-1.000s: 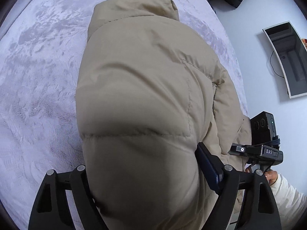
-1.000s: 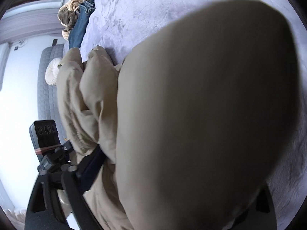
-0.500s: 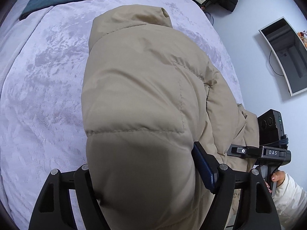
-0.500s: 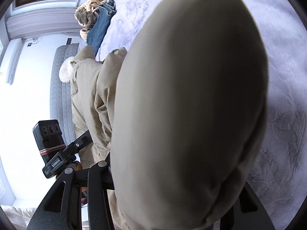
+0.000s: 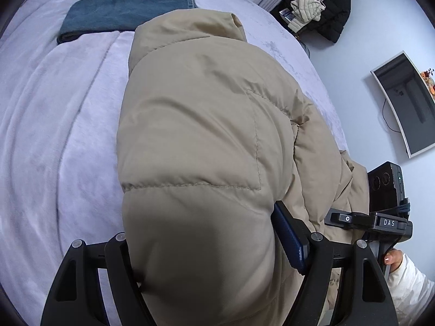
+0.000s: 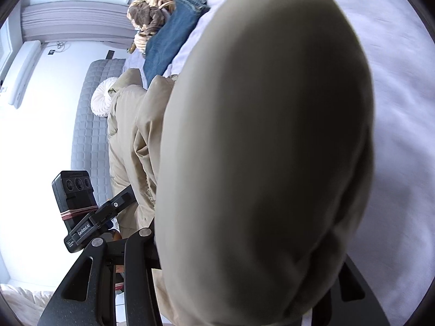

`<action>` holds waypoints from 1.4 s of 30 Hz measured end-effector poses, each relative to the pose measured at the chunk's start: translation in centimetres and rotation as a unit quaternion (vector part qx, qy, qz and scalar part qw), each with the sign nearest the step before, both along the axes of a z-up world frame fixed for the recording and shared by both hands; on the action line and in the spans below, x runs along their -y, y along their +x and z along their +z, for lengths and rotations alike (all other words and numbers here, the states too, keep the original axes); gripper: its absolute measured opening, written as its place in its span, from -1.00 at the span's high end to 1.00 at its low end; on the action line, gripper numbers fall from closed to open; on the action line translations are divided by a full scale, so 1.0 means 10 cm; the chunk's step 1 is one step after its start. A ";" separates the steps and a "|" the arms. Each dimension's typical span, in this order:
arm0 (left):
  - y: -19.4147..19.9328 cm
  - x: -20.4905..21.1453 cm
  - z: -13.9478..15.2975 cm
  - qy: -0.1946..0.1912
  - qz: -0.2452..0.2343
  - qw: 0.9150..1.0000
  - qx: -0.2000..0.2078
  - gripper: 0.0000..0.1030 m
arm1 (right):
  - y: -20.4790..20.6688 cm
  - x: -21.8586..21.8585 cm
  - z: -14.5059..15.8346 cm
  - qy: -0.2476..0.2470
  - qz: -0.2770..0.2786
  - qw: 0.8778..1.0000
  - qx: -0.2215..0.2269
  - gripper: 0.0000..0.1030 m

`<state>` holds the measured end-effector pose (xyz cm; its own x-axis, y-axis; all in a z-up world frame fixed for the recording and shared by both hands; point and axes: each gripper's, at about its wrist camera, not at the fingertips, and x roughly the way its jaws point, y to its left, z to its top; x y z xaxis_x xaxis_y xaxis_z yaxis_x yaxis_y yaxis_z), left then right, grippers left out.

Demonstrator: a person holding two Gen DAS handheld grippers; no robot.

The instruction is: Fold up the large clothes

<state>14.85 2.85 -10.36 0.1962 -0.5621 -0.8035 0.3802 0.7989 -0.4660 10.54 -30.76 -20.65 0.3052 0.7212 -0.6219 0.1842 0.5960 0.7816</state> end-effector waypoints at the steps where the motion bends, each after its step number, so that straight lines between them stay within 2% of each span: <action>1: 0.11 -0.11 0.00 0.003 0.006 1.000 0.004 -0.53 | 0.14 -0.13 -0.03 0.002 0.004 1.000 0.004 0.00; 5: 0.55 -0.48 -0.13 0.015 0.034 0.999 0.020 -0.53 | 0.61 -0.46 -0.18 0.004 0.016 1.000 0.013 0.01; 8: 0.82 -0.65 -0.37 0.033 0.057 0.998 0.015 -0.53 | 0.94 -0.70 -0.32 -0.013 0.027 0.999 0.012 0.00; 12: 0.96 -0.72 -0.66 0.031 0.078 0.996 -0.007 -0.55 | 1.20 -0.85 -0.51 -0.045 0.036 0.998 0.001 -0.02; 15: 0.94 -0.74 -0.74 0.027 0.075 0.997 -0.003 -0.58 | 1.25 -0.82 -0.57 -0.057 0.032 0.998 -0.010 -0.15; 18: 0.90 -0.73 -0.74 0.037 0.072 0.997 0.000 -0.63 | 1.13 -0.76 -0.49 -0.086 0.028 0.995 -0.028 -0.28; 20: 0.88 -0.78 -0.67 0.049 0.079 0.996 0.002 -0.63 | 1.04 -0.72 -0.38 -0.126 0.039 0.990 -0.039 -0.41; 24: 0.79 -0.90 -0.28 0.049 0.100 0.991 0.077 -0.63 | 0.94 -0.71 0.06 -0.218 0.038 0.975 -0.025 -0.43; 27: 0.95 -0.97 -0.15 0.060 0.100 0.986 0.117 -0.63 | 0.81 -0.52 0.43 -0.280 -0.022 0.960 0.013 -0.43; 28: 1.02 -0.97 -0.15 0.065 0.102 0.985 0.120 -0.63 | 0.91 -0.56 0.55 -0.293 -0.040 0.955 0.029 -0.39; 29: 1.09 -0.95 -0.17 0.065 0.106 0.985 0.119 -0.63 | 0.86 -0.50 0.64 -0.294 -0.055 0.953 0.053 -0.12; 31: 1.20 -0.89 -0.26 0.061 0.108 0.986 0.110 -0.62 | 0.95 -0.53 0.73 -0.270 -0.052 0.958 0.079 0.28; 33: 1.29 -0.74 -0.37 0.067 0.097 0.988 0.102 -0.63 | 1.11 -0.74 0.72 -0.256 -0.016 0.962 0.094 0.36; 34: 1.30 -0.64 -0.42 0.075 0.090 0.988 0.104 -0.63 | 1.29 -0.98 0.62 -0.258 -0.001 0.961 0.097 0.45; 37: 1.24 -0.34 -0.50 0.107 0.081 0.983 0.124 -0.63 | 1.46 -1.29 0.39 -0.286 0.038 0.953 0.088 0.51; 39: 1.22 -0.20 -0.50 0.120 0.082 0.981 0.129 -0.63 | 1.52 -1.32 0.18 -0.337 0.043 0.938 0.066 0.54; 40: 1.22 -0.15 -0.51 0.122 0.082 0.981 0.128 -0.63 | 1.57 -1.26 0.02 -0.344 0.038 0.937 0.050 0.55; 42: 1.22 -0.08 -0.54 0.125 0.081 0.981 0.127 -0.69 | 1.50 -1.03 -0.18 -0.327 0.020 0.944 0.029 0.63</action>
<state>27.08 3.65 -15.74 0.4787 -0.2985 -0.8257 0.3175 0.9356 -0.1542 25.57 -20.49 -22.50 0.3327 0.1998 -0.9216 0.1205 0.9603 0.2516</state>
